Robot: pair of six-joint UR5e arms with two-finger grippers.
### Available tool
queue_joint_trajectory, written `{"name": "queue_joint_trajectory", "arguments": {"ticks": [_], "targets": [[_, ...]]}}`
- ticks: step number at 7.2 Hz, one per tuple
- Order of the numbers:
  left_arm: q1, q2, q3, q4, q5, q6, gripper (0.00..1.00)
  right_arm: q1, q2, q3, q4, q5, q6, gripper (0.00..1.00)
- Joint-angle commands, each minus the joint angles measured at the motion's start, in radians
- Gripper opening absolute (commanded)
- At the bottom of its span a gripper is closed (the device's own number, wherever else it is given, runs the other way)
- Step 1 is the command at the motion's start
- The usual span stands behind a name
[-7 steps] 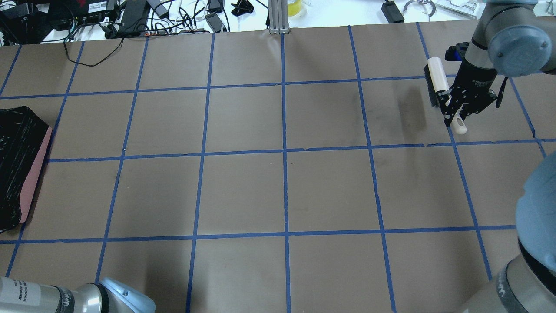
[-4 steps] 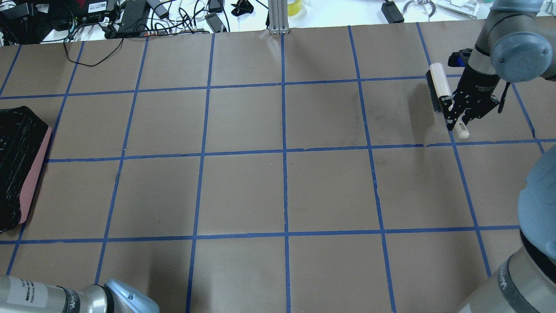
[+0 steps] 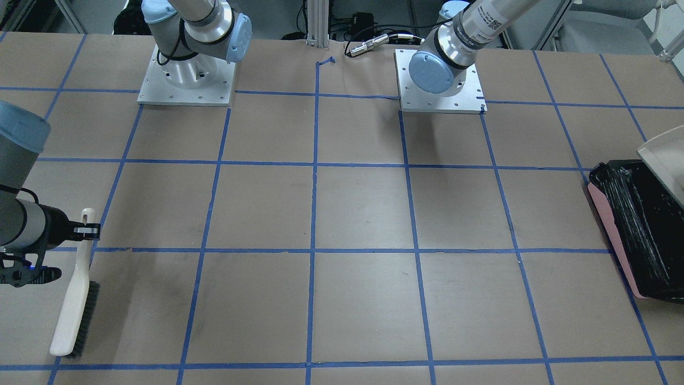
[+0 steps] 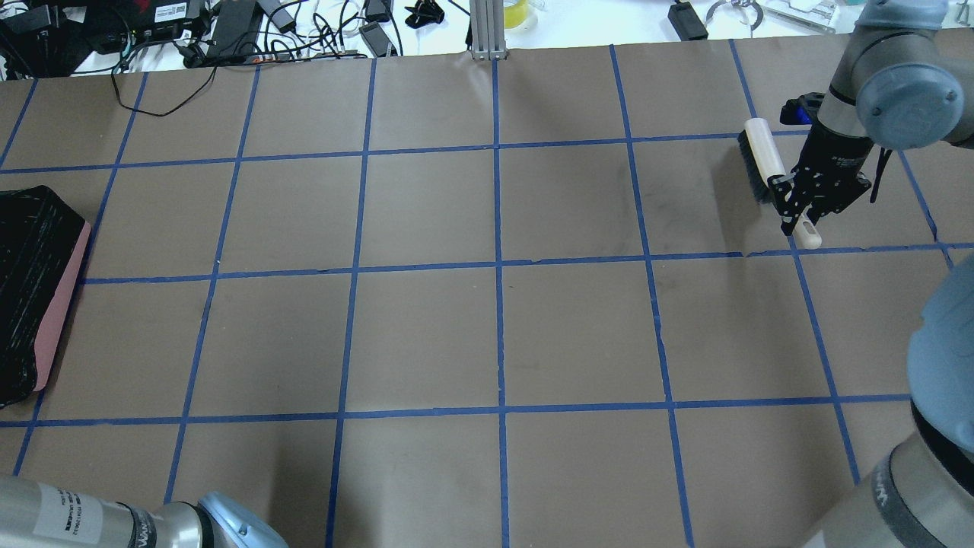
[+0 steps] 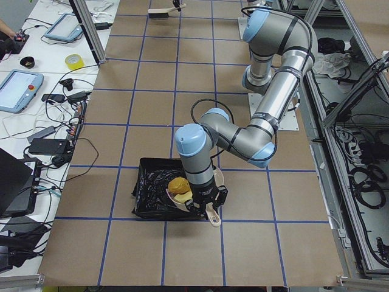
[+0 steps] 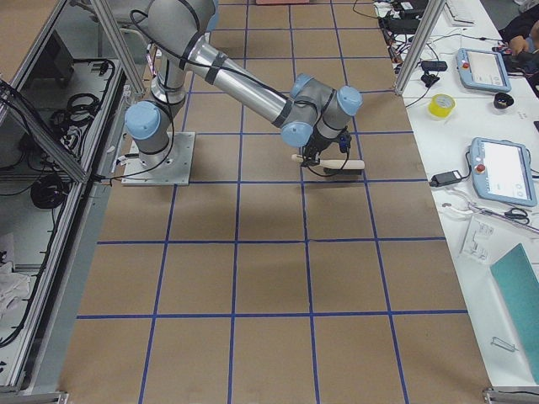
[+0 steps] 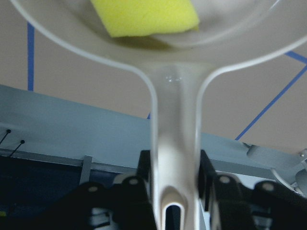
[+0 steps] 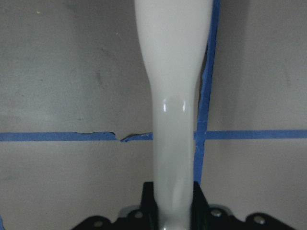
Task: Sweep and dump trash into bin
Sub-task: 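Tip the dustpan over the bin with the left gripper while the right releases the brush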
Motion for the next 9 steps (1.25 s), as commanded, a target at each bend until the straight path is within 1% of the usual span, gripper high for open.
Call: {"name": "queue_joint_trajectory", "arguments": {"ticks": [1, 2, 3, 4, 6, 8, 9], "targets": [[-0.086, 0.008, -0.024, 0.140, 0.095, 0.098, 0.00, 0.000, 0.009, 0.000, -0.002, -0.003, 0.003, 0.00], [-0.089, 0.009, -0.027, 0.150, 0.095, 0.112, 0.00, -0.002, 0.018, 0.000, -0.002, -0.003, 0.011, 0.02], [-0.091, 0.009, -0.023, 0.155, 0.092, 0.174, 0.00, -0.002, 0.021, 0.000, -0.037, 0.000, 0.014, 0.41], [-0.094, 0.012, -0.026, 0.166, 0.092, 0.178, 0.00, -0.002, 0.024, 0.000, -0.092, -0.003, 0.017, 0.99], [-0.097, 0.014, -0.024, 0.195, 0.091, 0.189, 0.00, -0.002, 0.018, -0.004, -0.102, -0.003, 0.016, 1.00], [-0.161, 0.041, -0.036, 0.280, 0.100, 0.190, 0.00, -0.002, 0.000, -0.012, -0.087, -0.004, 0.019, 1.00], [-0.177, 0.060, -0.047, 0.281, 0.123, 0.187, 0.00, -0.002, -0.009, -0.013, -0.078, -0.006, 0.028, 1.00]]}}
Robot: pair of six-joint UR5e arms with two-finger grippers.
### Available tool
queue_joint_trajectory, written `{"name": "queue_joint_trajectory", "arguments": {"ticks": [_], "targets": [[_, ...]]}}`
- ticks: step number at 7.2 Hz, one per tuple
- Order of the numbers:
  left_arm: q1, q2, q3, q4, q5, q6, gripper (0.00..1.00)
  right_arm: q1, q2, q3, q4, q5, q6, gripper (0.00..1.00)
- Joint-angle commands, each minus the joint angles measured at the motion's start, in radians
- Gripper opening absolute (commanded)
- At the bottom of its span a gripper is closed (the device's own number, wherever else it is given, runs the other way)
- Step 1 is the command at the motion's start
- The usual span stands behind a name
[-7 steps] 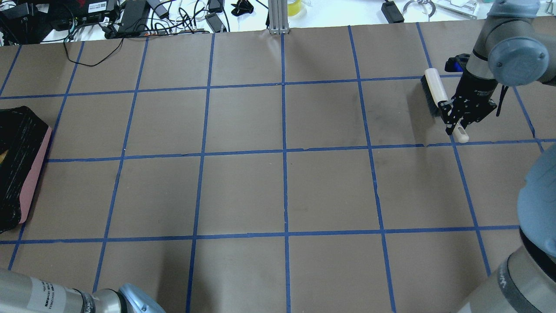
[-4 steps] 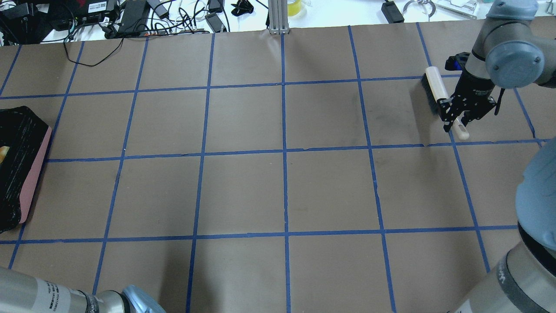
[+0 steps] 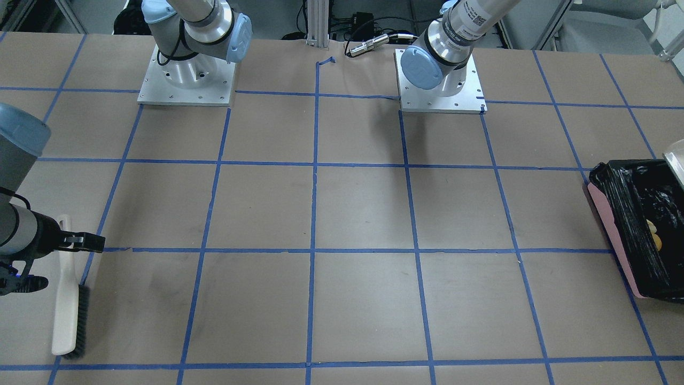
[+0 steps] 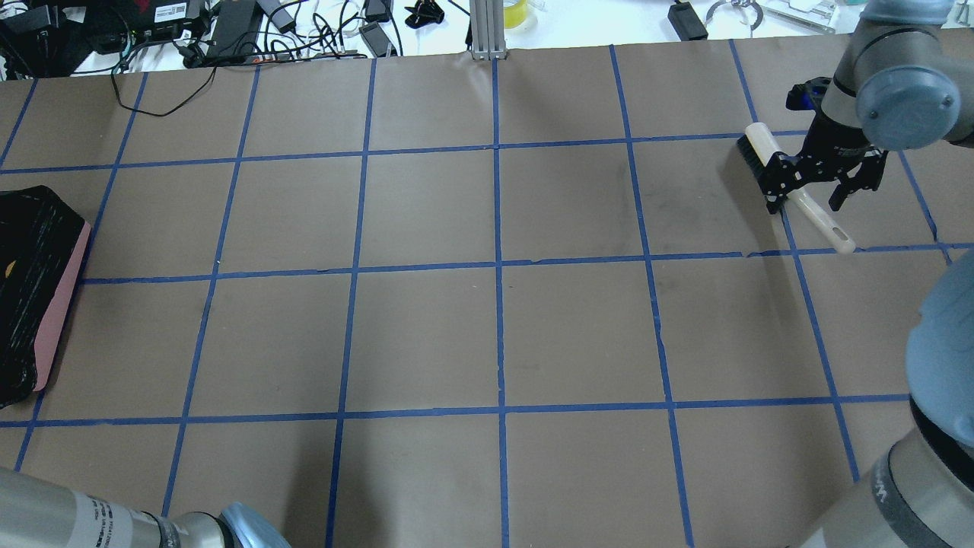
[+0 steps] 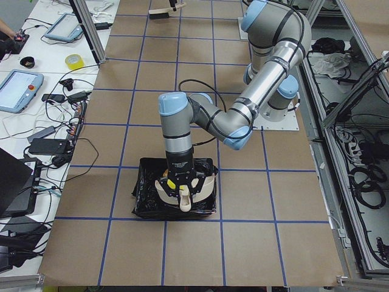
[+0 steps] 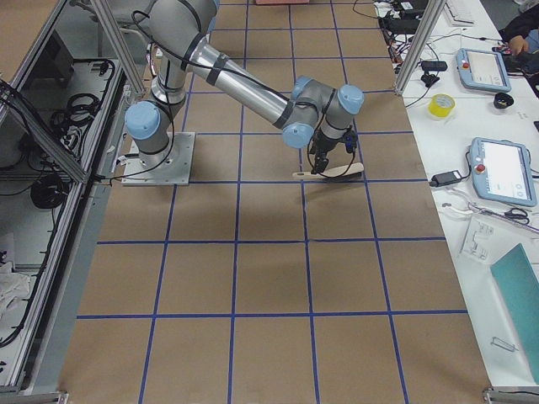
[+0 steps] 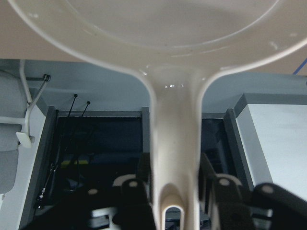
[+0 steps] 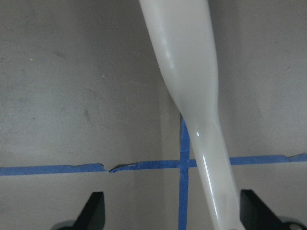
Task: Sweep and dump trash into bin
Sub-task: 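Tip the dustpan over the bin with the left gripper while the right releases the brush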
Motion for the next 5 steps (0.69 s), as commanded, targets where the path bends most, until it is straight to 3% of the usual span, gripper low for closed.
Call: {"name": "queue_joint_trajectory", "arguments": {"ticks": [1, 4, 5], "targets": [[-0.039, 0.032, -0.026, 0.049, 0.022, -0.001, 0.00, 0.000, -0.042, -0.010, 0.041, -0.004, 0.011, 1.00], [-0.041, 0.055, -0.061, 0.221, 0.040, 0.041, 0.00, 0.003, -0.217, -0.015, 0.116, -0.003, 0.011, 1.00], [-0.041, 0.061, -0.064, 0.225, 0.057, 0.039, 0.00, 0.012, -0.267, -0.035, 0.162, 0.011, 0.012, 1.00]]}}
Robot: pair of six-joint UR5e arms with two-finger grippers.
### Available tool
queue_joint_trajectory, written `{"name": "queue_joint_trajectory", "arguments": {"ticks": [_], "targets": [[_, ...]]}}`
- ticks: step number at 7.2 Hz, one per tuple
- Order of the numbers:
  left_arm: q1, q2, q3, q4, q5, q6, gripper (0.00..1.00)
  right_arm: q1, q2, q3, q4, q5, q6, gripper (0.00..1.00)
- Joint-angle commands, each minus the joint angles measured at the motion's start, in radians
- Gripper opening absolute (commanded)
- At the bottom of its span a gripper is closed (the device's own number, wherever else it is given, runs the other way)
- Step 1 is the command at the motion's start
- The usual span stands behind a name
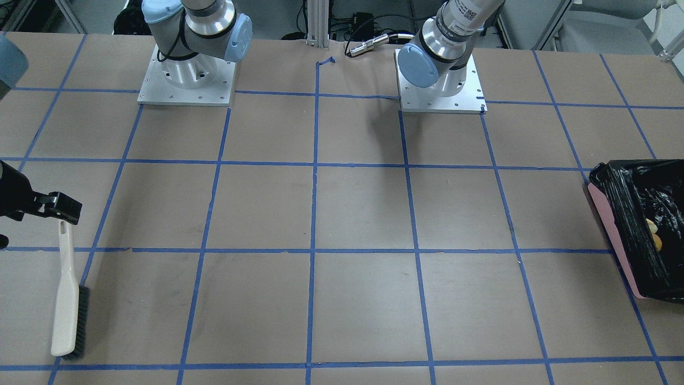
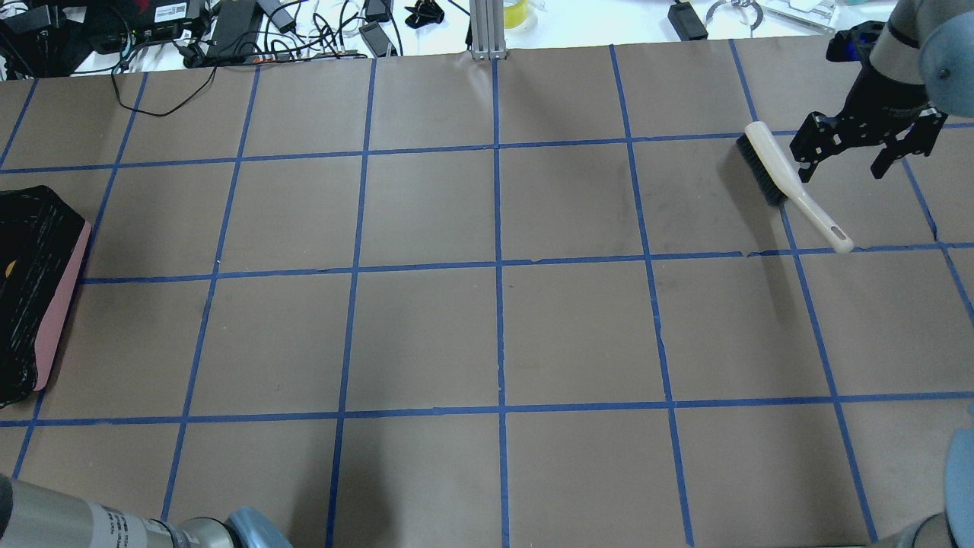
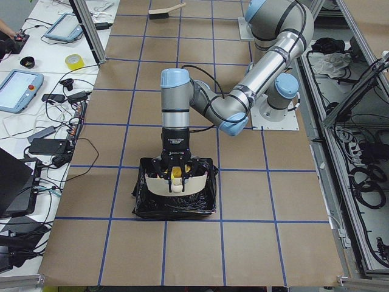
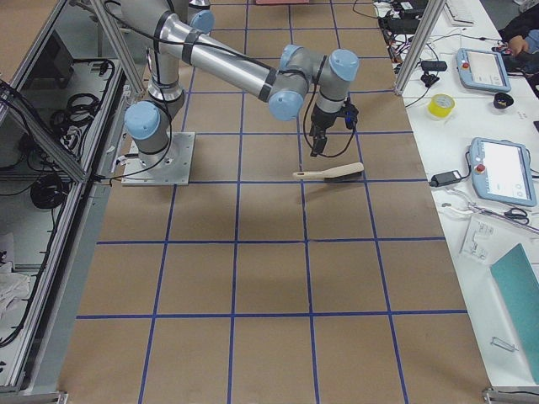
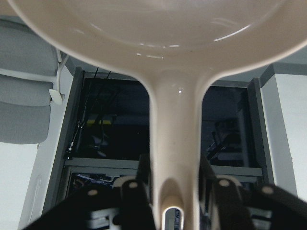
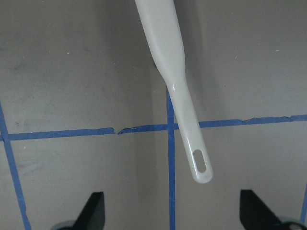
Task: Sweep and dump trash into bin
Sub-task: 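Tip the dustpan over the bin with the left gripper while the right releases the brush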
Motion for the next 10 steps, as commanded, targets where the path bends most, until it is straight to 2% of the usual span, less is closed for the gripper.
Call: {"name": "queue_joint_trajectory", "arguments": {"ticks": [1, 3, 5, 6, 7, 10], "targets": [[-0.002, 0.014, -0.003, 0.041, 0.044, 0.003, 0.00, 0.013, -0.093, -0.035, 0.089, 0.038, 0.035, 1.00], [-0.042, 0.042, -0.046, 0.092, 0.080, 0.010, 0.00, 0.065, -0.147, -0.066, 0.130, 0.058, 0.063, 1.00], [-0.047, 0.054, -0.089, 0.182, 0.087, 0.066, 0.00, 0.181, -0.210, -0.064, 0.138, 0.060, 0.219, 1.00], [-0.048, 0.053, -0.089, 0.184, 0.085, 0.067, 0.00, 0.245, -0.216, -0.064, 0.135, 0.060, 0.251, 1.00], [-0.048, 0.056, -0.094, 0.184, 0.085, 0.067, 0.00, 0.246, -0.209, -0.060, 0.129, 0.039, 0.251, 1.00], [-0.047, 0.039, -0.088, 0.135, 0.076, 0.041, 0.00, 0.263, -0.237, -0.052, 0.140, 0.065, 0.251, 1.00]]}}
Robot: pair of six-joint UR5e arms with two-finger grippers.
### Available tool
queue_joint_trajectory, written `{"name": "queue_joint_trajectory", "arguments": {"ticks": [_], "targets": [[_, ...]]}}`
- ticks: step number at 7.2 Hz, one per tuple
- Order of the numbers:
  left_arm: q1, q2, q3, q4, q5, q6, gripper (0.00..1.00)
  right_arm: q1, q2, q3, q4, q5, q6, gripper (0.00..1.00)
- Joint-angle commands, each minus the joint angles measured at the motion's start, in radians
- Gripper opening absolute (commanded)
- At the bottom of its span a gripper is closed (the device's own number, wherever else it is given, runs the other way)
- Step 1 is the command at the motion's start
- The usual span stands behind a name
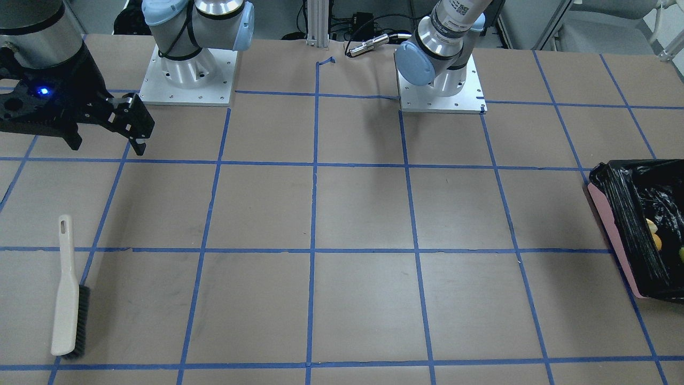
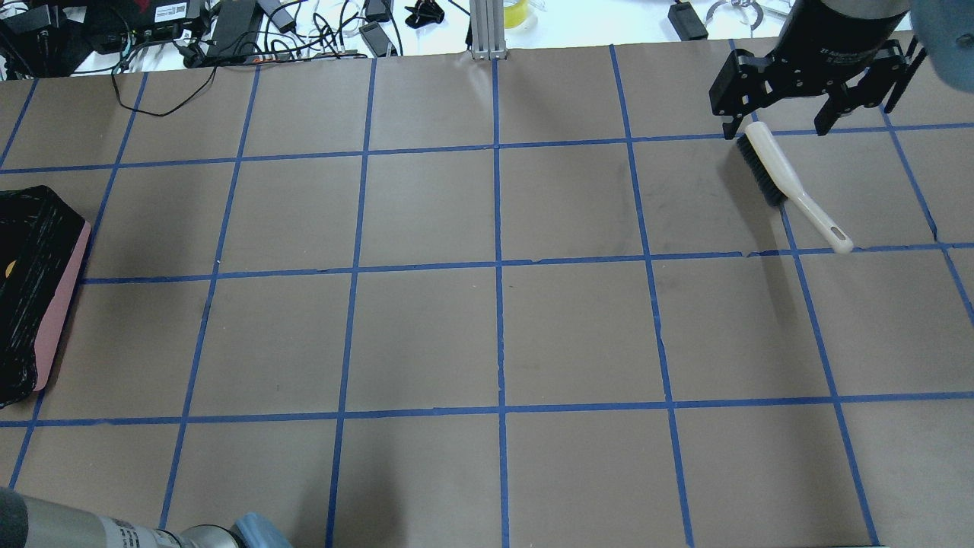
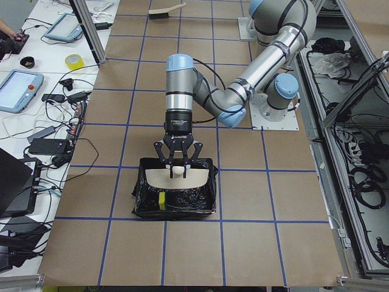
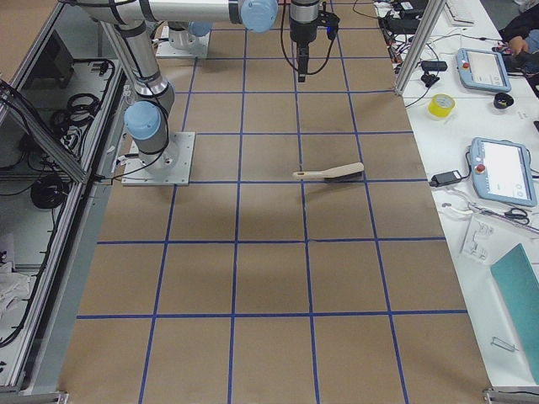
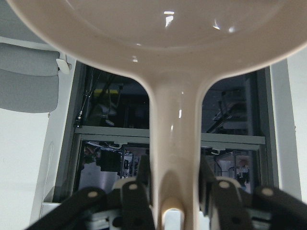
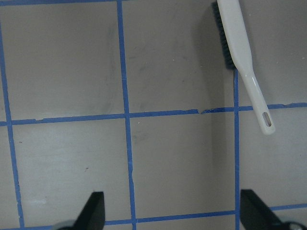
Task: Sweep and dump trash into bin
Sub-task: 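Bring the empty dustpan back over the table with the left gripper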
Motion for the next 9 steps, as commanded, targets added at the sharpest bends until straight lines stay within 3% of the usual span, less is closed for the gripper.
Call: {"name": "queue_joint_trajectory", "arguments": {"ticks": [1, 3, 6, 9], "targets": [[0.012, 0.007, 0.013, -0.127, -0.059, -0.044, 0.00, 0.013, -0.013, 0.004, 0.002, 0.011, -0.001, 1.00], [0.023, 0.054, 0.020, -0.299, -0.229, -0.100, 0.00, 0.014, -0.024, 0.005, 0.002, 0.070, -0.007, 1.00], [-0.002, 0.096, 0.020, -0.592, -0.589, -0.222, 0.00, 0.014, -0.022, 0.031, 0.000, 0.066, 0.002, 1.00], [-0.251, 0.090, 0.019, -0.668, -0.628, -0.512, 0.00, 0.014, -0.027, 0.030, -0.001, 0.066, 0.001, 1.00]]}}
